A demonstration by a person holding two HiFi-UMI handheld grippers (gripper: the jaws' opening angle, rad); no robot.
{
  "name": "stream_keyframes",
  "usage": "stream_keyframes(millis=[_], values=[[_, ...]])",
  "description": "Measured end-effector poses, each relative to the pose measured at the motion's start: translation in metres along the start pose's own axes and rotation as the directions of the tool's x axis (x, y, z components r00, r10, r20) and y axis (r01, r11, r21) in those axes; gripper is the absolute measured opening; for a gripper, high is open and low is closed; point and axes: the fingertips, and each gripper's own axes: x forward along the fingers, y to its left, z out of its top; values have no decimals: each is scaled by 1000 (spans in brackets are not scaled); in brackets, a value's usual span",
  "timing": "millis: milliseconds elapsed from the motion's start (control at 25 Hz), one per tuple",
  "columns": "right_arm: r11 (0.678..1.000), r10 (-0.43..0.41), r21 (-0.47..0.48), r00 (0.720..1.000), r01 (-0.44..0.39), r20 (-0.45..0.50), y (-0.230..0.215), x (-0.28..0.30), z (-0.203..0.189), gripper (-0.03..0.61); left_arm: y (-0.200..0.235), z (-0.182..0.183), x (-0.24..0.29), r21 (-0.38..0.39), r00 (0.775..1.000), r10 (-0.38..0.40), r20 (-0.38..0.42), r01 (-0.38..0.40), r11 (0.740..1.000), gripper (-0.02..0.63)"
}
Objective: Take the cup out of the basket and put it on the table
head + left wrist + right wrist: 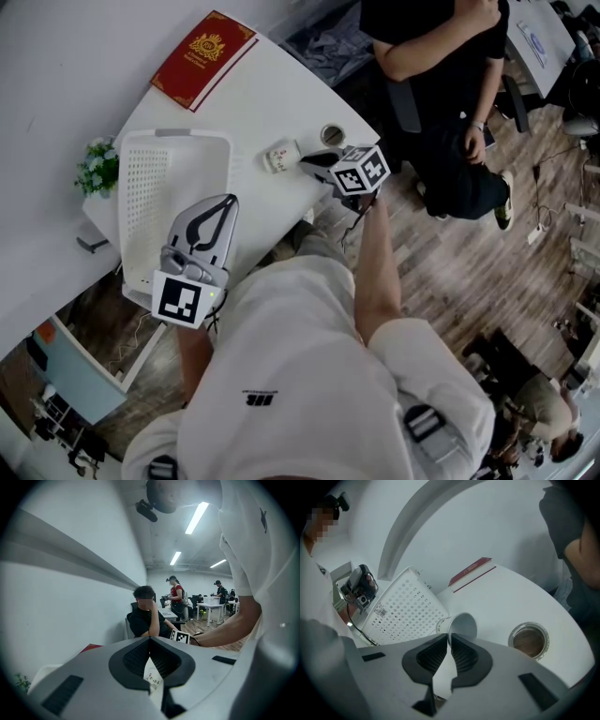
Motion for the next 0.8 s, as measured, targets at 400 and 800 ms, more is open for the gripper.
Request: stream_keyframes(millis=[400, 800], values=[[1000, -16, -6, 1000, 16, -11, 2, -1, -4, 27, -3, 1, -6, 8, 1000, 4, 5, -4, 1000, 9], [998, -53, -18, 998, 54, 41, 14, -29, -6, 95, -7, 2, -13, 11, 1000, 11, 16, -11, 1000, 9]])
